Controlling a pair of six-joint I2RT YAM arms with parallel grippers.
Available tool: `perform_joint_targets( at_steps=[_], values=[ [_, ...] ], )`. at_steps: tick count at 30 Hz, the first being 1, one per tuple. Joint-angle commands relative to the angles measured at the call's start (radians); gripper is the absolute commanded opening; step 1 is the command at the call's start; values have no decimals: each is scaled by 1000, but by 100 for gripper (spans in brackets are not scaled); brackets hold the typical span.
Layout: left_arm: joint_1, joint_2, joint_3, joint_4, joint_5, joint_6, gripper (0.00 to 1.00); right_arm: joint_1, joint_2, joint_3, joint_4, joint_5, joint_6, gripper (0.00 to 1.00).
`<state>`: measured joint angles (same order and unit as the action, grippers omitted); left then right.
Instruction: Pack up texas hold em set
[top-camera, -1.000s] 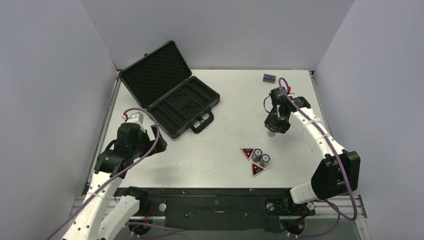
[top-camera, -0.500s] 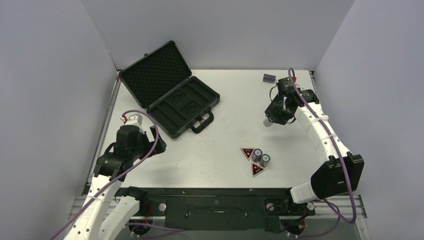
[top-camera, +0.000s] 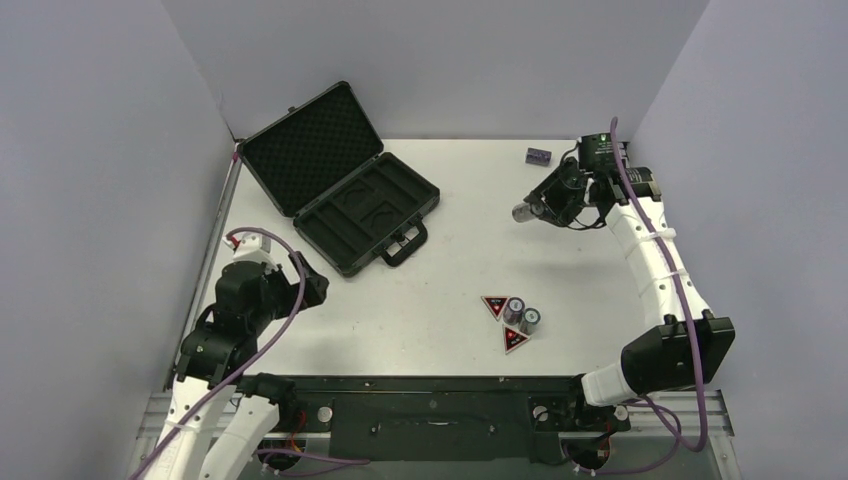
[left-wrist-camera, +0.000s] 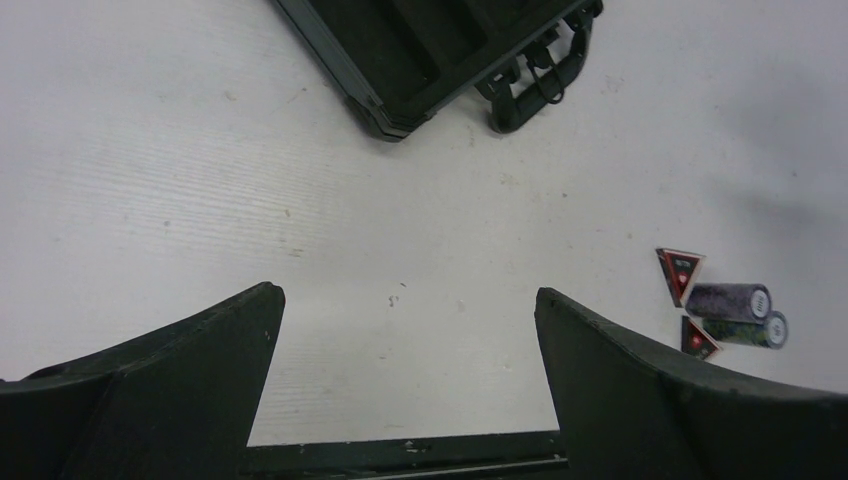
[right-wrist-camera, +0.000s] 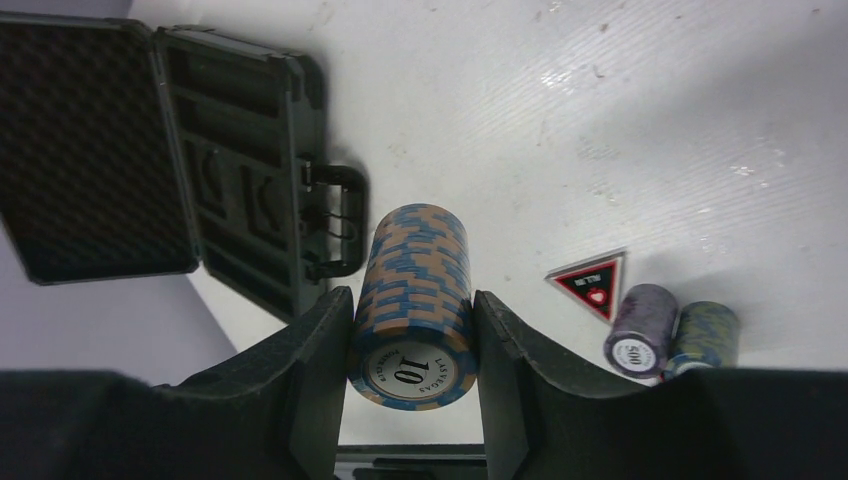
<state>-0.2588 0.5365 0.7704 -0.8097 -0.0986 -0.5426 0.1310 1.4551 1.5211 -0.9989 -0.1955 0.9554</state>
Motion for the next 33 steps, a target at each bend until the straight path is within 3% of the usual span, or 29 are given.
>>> perform_joint_targets(
  at_steps=[1,6,12,17,27,33],
  values=[
    [6,36,53,101,198,-71,96,-8,-57,41,166,-172,114,0],
    [6,60,57,291,422,-291,96,-25,-94,-29,372,-295,242,0],
    [3,134,63,590,473,-542,96,-31,-137,-26,452,-313,294,0],
    [-3,200,-6,828,436,-844,96,-17,-167,-98,623,-320,383,0],
    [-10,316,-5,1052,446,-980,96,116,-143,-141,872,-234,502,0],
    [-16,387,50,1081,446,-1005,96,185,-78,-106,948,-194,542,0]
  ],
)
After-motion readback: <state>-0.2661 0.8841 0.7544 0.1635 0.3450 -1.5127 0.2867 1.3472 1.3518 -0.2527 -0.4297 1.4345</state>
